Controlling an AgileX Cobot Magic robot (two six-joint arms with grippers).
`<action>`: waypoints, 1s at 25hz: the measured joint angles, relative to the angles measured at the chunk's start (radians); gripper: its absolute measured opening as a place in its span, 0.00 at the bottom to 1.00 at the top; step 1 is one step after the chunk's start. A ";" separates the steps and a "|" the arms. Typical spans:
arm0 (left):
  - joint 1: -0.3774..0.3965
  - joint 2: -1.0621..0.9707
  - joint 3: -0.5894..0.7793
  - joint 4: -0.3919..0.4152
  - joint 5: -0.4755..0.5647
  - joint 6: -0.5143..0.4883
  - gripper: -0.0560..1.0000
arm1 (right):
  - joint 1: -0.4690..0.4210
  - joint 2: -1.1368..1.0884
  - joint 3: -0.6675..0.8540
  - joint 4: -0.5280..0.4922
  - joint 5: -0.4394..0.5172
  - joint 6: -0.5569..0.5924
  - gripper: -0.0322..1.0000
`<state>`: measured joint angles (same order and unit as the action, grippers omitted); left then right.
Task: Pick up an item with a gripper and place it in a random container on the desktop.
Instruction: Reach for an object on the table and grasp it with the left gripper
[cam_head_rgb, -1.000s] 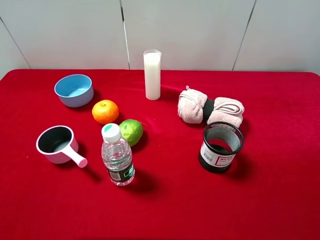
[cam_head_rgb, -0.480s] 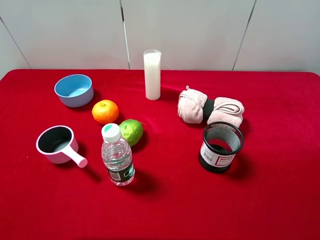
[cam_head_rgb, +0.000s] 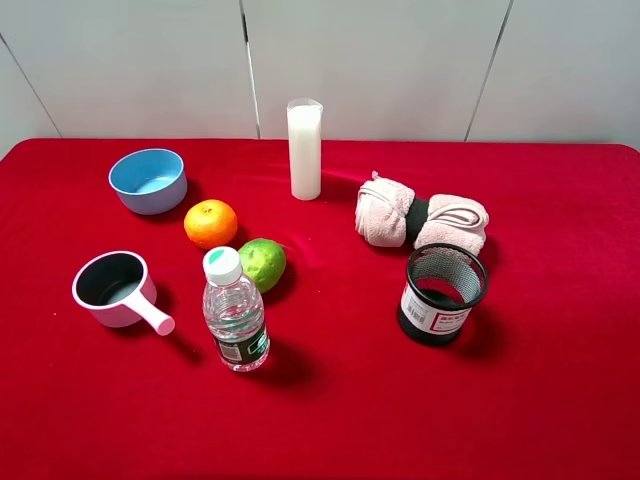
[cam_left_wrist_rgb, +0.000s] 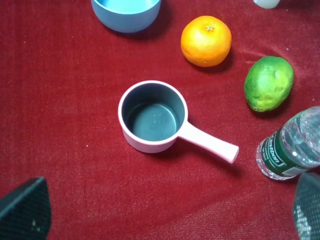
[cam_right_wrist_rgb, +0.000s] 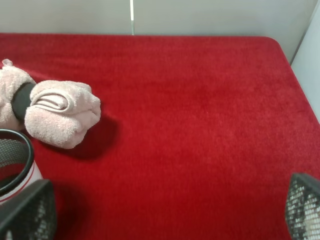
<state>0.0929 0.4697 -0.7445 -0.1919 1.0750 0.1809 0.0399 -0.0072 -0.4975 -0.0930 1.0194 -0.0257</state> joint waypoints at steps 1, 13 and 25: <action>0.000 0.029 -0.017 0.000 0.000 0.008 0.96 | 0.000 0.000 0.000 0.000 0.000 0.000 0.70; -0.002 0.400 -0.249 0.000 0.053 0.099 0.95 | 0.000 0.000 0.000 0.000 0.000 0.000 0.70; -0.227 0.686 -0.452 0.150 0.088 0.024 0.95 | 0.000 0.000 0.000 0.000 0.000 0.000 0.70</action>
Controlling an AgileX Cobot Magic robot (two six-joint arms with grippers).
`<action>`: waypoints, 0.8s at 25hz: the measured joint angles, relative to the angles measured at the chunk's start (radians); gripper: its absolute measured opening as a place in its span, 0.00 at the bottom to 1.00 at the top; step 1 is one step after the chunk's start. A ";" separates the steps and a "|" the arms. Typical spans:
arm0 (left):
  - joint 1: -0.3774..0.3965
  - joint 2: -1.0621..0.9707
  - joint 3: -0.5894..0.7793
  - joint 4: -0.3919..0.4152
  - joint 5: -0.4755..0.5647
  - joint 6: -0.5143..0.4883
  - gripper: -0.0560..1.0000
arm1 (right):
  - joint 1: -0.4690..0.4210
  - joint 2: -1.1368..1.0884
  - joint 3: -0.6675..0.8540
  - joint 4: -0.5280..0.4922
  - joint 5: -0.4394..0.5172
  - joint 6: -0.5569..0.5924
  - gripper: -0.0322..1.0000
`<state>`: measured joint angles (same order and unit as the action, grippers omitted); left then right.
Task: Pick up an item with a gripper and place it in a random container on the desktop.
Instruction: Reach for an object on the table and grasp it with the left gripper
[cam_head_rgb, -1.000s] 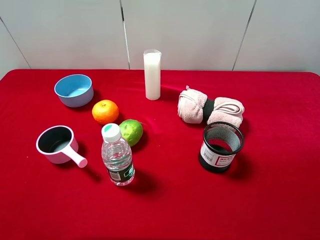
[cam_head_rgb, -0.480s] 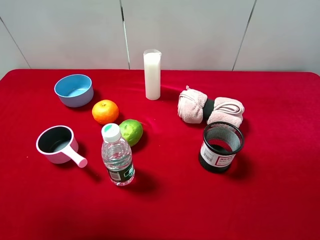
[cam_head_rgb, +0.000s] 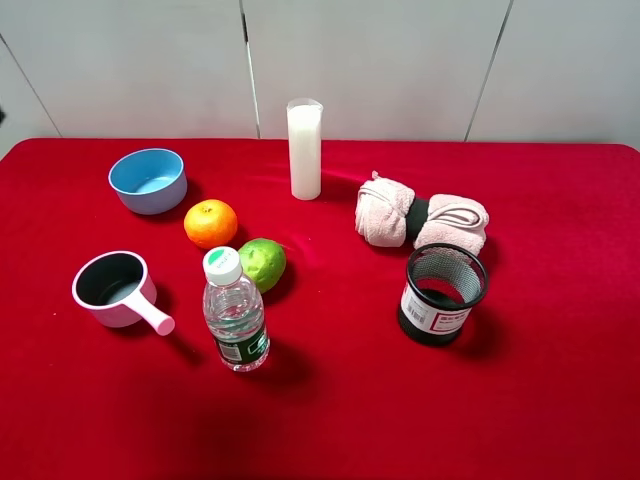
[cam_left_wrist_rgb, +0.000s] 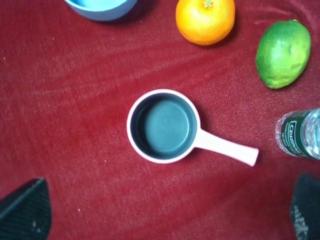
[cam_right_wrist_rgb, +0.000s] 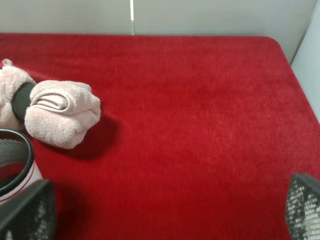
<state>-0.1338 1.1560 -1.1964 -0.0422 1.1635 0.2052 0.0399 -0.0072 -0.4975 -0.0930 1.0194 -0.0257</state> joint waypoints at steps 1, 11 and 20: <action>-0.020 0.020 -0.014 0.013 0.001 -0.008 0.95 | 0.000 0.000 0.000 0.000 0.000 0.000 0.70; -0.181 0.281 -0.171 0.099 0.001 -0.046 0.95 | 0.000 0.000 0.000 0.000 0.000 0.000 0.70; -0.214 0.488 -0.218 0.112 -0.006 -0.047 0.95 | 0.000 0.000 0.000 0.000 0.000 0.000 0.70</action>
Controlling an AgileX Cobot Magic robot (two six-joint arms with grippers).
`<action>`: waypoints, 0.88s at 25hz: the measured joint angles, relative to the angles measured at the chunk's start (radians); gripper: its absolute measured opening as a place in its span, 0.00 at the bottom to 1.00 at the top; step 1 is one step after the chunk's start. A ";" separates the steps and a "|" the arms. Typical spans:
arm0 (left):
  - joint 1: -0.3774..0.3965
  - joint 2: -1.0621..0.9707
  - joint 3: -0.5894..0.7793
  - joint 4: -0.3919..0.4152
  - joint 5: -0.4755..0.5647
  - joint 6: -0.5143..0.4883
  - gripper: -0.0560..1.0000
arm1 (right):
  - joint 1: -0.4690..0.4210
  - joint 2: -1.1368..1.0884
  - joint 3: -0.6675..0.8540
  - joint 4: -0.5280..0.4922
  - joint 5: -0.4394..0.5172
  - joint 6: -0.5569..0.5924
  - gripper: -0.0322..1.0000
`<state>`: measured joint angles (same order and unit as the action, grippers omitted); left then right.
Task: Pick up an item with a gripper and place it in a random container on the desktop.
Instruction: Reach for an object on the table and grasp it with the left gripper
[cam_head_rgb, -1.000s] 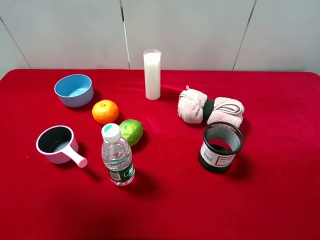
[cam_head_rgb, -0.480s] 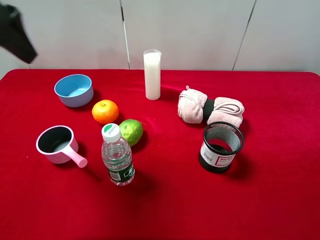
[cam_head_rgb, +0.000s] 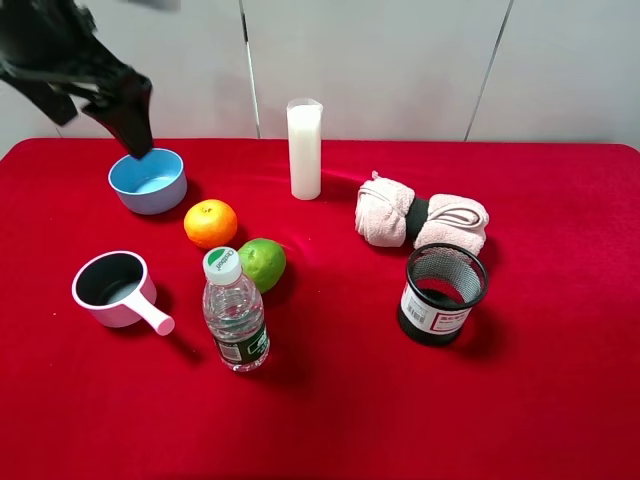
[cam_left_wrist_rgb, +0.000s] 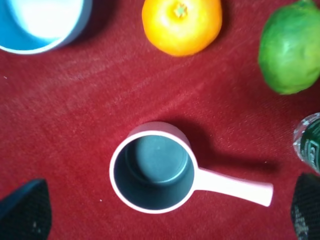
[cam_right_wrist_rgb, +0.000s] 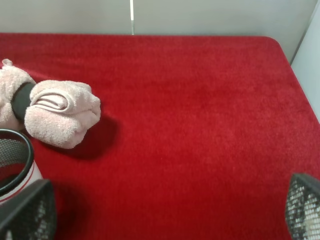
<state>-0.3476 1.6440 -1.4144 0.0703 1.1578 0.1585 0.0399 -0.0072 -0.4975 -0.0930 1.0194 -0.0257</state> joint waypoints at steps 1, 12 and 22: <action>0.000 0.019 0.000 0.000 -0.004 0.000 0.95 | 0.000 0.000 0.000 0.000 0.000 0.000 0.70; 0.000 0.167 -0.021 0.000 -0.089 0.029 0.95 | 0.000 0.000 0.000 0.000 0.000 0.000 0.70; -0.038 0.293 -0.041 0.008 -0.169 0.052 0.95 | 0.000 0.000 0.000 0.000 0.000 0.000 0.70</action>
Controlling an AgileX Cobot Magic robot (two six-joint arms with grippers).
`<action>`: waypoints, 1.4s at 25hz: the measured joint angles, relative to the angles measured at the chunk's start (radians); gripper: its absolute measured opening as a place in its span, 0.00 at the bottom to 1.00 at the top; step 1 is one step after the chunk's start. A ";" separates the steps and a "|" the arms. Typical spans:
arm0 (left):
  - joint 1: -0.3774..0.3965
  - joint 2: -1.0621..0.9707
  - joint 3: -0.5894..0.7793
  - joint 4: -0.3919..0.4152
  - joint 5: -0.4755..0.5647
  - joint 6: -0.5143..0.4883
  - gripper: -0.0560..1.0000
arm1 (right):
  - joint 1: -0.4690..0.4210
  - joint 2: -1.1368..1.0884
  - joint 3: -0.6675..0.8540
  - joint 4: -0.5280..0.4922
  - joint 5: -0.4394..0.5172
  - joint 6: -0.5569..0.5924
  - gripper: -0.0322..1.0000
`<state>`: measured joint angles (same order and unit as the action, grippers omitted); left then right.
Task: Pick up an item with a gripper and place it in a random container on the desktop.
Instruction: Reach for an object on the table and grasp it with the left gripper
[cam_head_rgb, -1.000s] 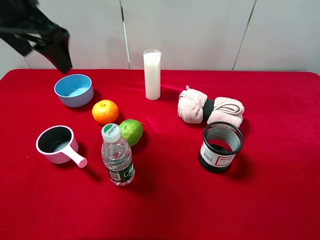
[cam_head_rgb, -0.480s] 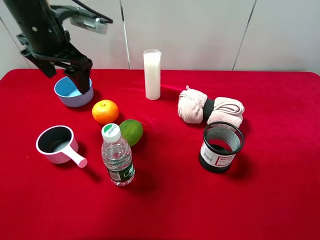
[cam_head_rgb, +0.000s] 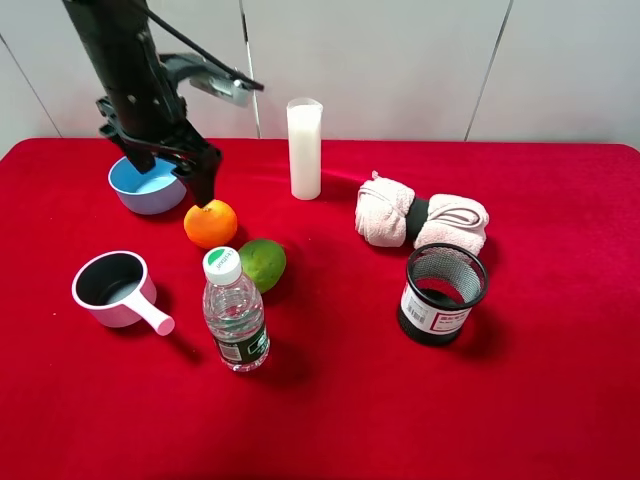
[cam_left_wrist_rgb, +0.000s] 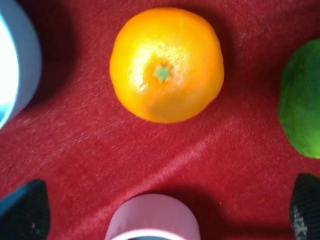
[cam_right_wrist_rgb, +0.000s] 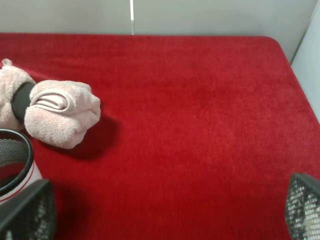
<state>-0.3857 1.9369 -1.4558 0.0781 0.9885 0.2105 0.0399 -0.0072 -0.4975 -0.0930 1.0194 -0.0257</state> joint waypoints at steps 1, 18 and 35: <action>-0.003 0.011 0.000 0.002 -0.002 0.001 0.95 | 0.000 0.000 0.000 0.000 0.000 0.000 0.70; -0.003 0.188 -0.012 0.017 -0.143 0.006 0.95 | 0.000 0.000 0.000 0.000 0.000 0.000 0.70; -0.010 0.290 -0.012 0.016 -0.221 0.023 0.95 | 0.000 0.000 0.000 0.000 0.000 0.000 0.70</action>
<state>-0.3954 2.2268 -1.4680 0.0945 0.7677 0.2337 0.0399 -0.0072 -0.4975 -0.0930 1.0194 -0.0257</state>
